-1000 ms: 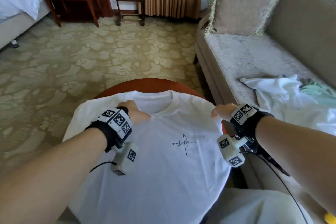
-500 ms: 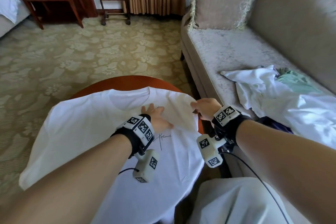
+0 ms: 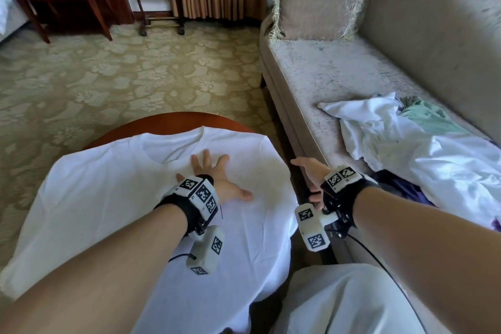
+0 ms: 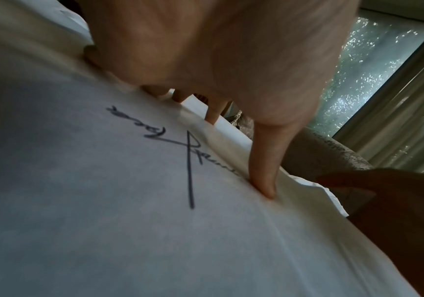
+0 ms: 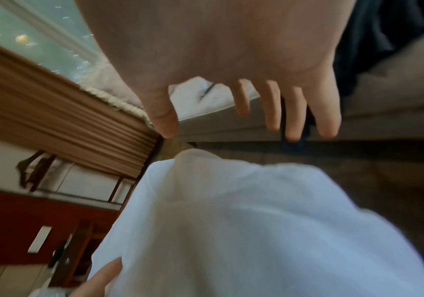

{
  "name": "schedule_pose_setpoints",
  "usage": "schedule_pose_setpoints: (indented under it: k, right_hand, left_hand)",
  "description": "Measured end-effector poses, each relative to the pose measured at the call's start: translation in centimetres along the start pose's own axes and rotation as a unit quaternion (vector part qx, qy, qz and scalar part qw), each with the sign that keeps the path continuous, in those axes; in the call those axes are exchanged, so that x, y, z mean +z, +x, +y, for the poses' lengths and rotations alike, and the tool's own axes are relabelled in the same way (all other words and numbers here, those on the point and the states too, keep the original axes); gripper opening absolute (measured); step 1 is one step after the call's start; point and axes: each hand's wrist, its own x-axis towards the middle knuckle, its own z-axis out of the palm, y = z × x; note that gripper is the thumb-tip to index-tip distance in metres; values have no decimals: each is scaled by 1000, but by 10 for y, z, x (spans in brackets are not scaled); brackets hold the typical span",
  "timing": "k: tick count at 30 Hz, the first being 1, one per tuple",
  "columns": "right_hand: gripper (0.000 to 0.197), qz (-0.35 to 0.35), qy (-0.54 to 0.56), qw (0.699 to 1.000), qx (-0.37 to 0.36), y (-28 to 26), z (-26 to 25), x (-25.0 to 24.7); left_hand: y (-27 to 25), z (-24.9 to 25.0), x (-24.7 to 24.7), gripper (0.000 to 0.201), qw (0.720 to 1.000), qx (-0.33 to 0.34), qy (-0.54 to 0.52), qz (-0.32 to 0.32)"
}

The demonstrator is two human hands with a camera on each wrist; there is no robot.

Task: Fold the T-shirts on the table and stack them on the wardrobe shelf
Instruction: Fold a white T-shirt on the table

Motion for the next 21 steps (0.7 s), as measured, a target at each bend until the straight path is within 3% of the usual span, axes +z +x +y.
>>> schedule_pose_setpoints:
  k: [2,4,9,12,16,18,21]
  right_hand:
    - [53,-55,58,996,48,4,11,4]
    - [65,-85,101,989,68,11,18,9]
    - [60,-86,126,987,48,6,14,15]
    - [46,-86,88,992,30,6,16,8]
    - [24,-38,-3,999,29,5,13,-15]
    - [21,24,17,999,13,7,15,-30]
    - [23,29,65,997,-7,35,32,-45]
  left_hand:
    - [-6,3,0,124,1000,-8,18,4]
    - [-10,10,-2,119,999,-11,32,12]
    - [-8,29,-2,99,998,55,1,36]
    - [-6,31,1,89,998,52,-32,21]
    - [-3,25,0,89,998,45,-27,19]
    - [-1,26,0,91,998,41,-36,20]
    - [-1,31,1,92,998,33,-50,24]
